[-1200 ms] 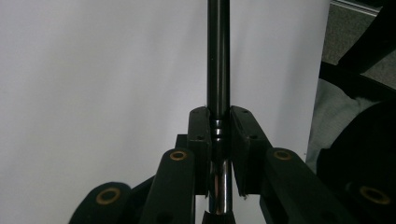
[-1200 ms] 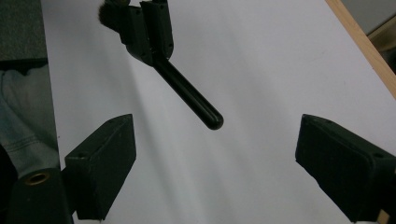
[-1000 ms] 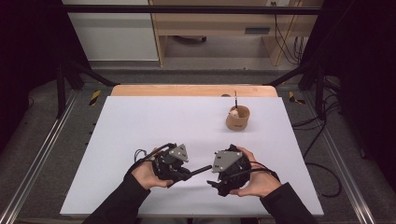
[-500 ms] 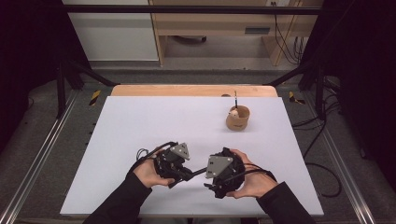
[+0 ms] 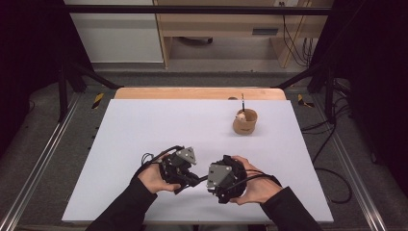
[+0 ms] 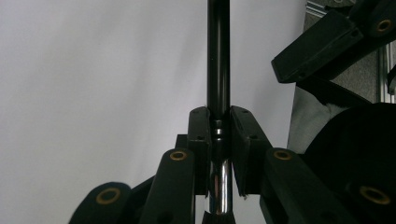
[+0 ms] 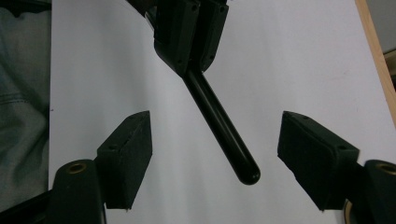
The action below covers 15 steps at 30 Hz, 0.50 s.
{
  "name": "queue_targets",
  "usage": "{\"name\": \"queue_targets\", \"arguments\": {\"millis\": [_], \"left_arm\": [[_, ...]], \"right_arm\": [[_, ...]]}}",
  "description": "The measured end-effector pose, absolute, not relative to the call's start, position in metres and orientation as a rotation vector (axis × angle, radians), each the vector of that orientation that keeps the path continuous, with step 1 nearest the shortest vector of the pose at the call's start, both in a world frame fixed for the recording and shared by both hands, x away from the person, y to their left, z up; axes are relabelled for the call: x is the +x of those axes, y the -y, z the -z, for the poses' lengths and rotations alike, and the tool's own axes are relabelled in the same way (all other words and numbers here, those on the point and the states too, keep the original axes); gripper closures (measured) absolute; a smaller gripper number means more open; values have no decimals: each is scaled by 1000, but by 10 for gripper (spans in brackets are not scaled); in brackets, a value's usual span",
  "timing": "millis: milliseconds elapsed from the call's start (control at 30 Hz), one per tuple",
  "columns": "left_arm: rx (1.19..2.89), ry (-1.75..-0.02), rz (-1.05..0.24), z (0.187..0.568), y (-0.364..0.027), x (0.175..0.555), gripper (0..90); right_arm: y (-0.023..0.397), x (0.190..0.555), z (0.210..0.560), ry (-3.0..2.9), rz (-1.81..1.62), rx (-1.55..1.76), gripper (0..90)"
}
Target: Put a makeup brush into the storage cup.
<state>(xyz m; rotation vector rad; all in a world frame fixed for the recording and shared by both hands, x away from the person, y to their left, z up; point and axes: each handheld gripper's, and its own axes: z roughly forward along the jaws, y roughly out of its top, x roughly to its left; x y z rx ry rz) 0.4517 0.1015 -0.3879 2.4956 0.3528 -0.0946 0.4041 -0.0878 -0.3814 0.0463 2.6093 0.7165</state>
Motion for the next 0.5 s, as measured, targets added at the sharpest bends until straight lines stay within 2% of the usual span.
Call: {"name": "queue_targets", "arguments": {"millis": [500], "left_arm": [[2514,-333,103,386,-95,449,787]], "right_arm": [[84,402,388,-2589,-682,-48,428]]}}
